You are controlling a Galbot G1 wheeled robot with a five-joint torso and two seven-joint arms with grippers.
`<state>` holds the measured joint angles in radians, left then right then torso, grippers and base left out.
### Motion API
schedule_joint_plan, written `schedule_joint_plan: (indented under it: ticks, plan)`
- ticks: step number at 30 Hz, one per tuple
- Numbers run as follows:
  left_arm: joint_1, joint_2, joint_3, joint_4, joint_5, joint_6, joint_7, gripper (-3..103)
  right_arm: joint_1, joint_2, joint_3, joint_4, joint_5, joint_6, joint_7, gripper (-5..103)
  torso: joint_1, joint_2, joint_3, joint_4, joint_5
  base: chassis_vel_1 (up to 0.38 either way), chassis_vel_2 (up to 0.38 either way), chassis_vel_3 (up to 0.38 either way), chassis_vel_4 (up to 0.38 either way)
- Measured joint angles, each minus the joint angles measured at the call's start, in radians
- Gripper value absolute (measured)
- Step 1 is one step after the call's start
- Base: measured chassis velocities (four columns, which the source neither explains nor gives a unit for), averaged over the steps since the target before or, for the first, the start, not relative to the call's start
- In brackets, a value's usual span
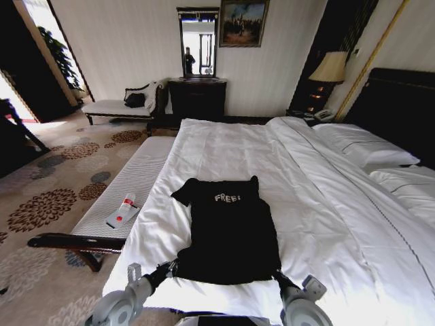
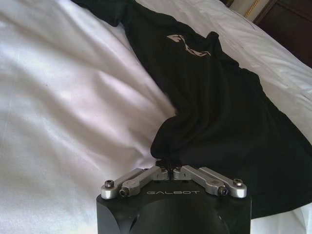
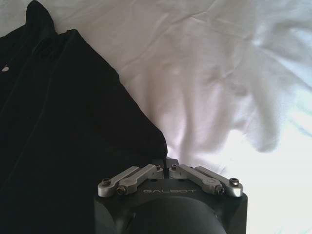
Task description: Fold the clothes on the bed.
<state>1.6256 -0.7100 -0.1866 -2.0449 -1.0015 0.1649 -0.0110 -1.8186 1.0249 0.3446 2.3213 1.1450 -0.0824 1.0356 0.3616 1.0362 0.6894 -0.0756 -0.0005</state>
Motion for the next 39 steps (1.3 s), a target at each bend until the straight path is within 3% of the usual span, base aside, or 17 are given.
schedule_joint_plan:
  ticks: [7,15,24,39]
  plan:
    - [0.076,0.035,0.029,-0.038,0.088,0.019,-0.024,0,-0.078,-0.052,0.026,0.012,-0.058,-0.001,0.021,1,0.0,0.0,0.0,0.0001,0.0,0.0,0.0,0.0,0.0]
    - [0.138,0.043,0.074,-0.035,0.189,0.018,-0.029,0,-0.127,-0.047,0.0,-0.005,-0.125,-0.002,0.036,1,0.0,0.0,0.0,0.0,-0.0002,0.0,0.0,0.0,0.0]
    - [0.232,0.039,0.075,-0.048,0.247,0.015,-0.029,0,-0.165,-0.038,-0.018,-0.018,-0.173,0.0,0.043,1,0.0,0.0,0.0,0.0001,-0.0001,0.0,0.0,0.0,0.0]
    - [0.217,0.028,0.025,-0.039,0.223,0.014,-0.03,0,-0.216,-0.053,0.021,0.018,-0.19,-0.007,0.057,1,0.0,0.0,0.0,0.0002,0.0,0.0,0.0,0.0,0.0]
